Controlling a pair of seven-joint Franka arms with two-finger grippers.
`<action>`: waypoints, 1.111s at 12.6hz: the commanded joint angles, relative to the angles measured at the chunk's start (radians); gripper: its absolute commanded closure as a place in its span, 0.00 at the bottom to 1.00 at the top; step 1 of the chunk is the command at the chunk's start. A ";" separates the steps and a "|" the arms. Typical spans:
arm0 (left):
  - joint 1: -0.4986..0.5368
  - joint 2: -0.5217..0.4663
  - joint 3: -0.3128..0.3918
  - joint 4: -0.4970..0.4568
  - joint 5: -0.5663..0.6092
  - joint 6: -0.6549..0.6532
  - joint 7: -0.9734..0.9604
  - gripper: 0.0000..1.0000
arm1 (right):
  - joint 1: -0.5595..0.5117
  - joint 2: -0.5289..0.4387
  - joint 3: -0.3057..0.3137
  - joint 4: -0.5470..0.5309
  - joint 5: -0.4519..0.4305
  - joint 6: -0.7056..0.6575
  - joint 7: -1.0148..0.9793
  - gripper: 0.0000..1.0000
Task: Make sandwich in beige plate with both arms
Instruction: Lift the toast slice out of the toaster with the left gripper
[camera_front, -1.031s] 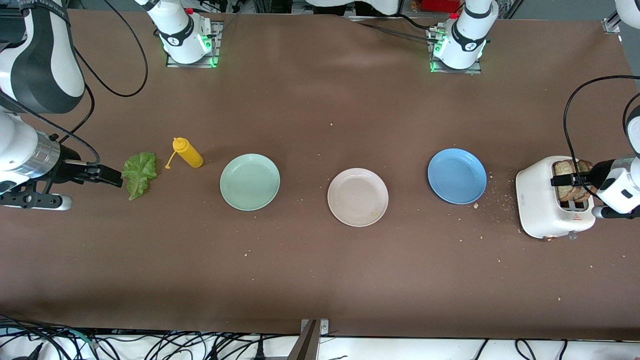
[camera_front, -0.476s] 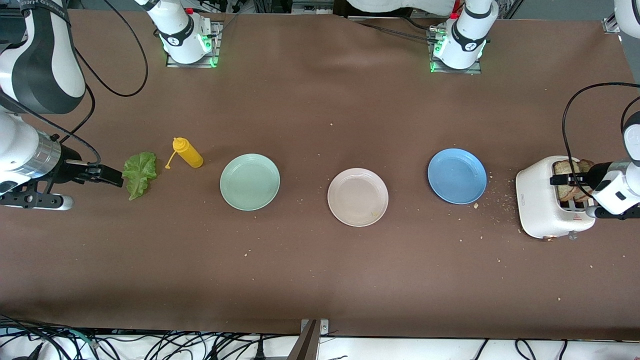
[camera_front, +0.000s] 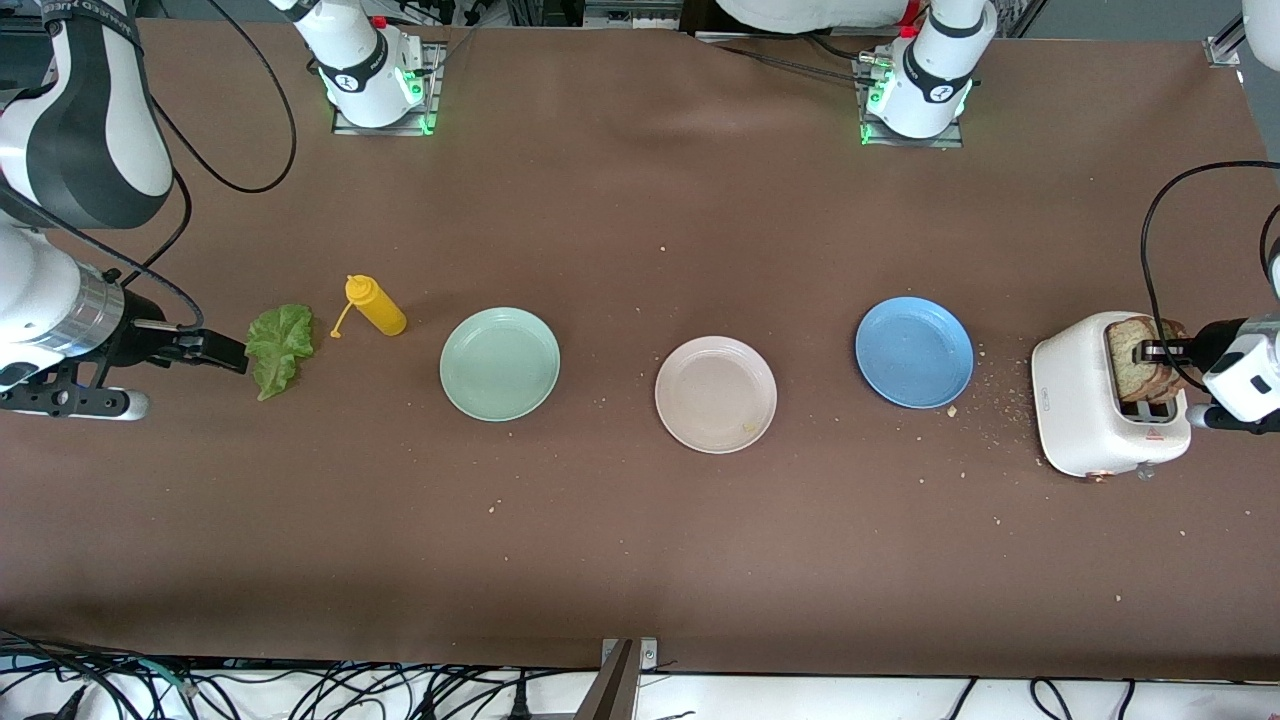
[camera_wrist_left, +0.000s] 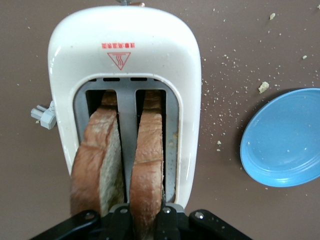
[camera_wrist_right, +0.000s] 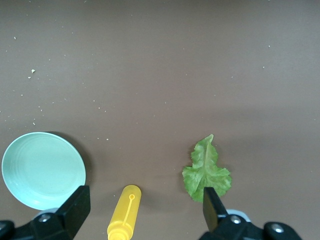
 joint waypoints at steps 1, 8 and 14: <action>-0.002 -0.009 -0.008 0.148 0.029 -0.164 0.014 1.00 | 0.002 -0.010 0.000 -0.015 -0.016 0.007 -0.006 0.00; -0.033 -0.052 -0.162 0.265 -0.040 -0.303 -0.135 1.00 | 0.002 -0.010 0.000 -0.015 -0.016 0.010 -0.007 0.00; -0.154 0.173 -0.217 0.266 -0.702 -0.225 -0.386 1.00 | 0.002 -0.010 0.000 -0.015 -0.014 0.010 -0.007 0.00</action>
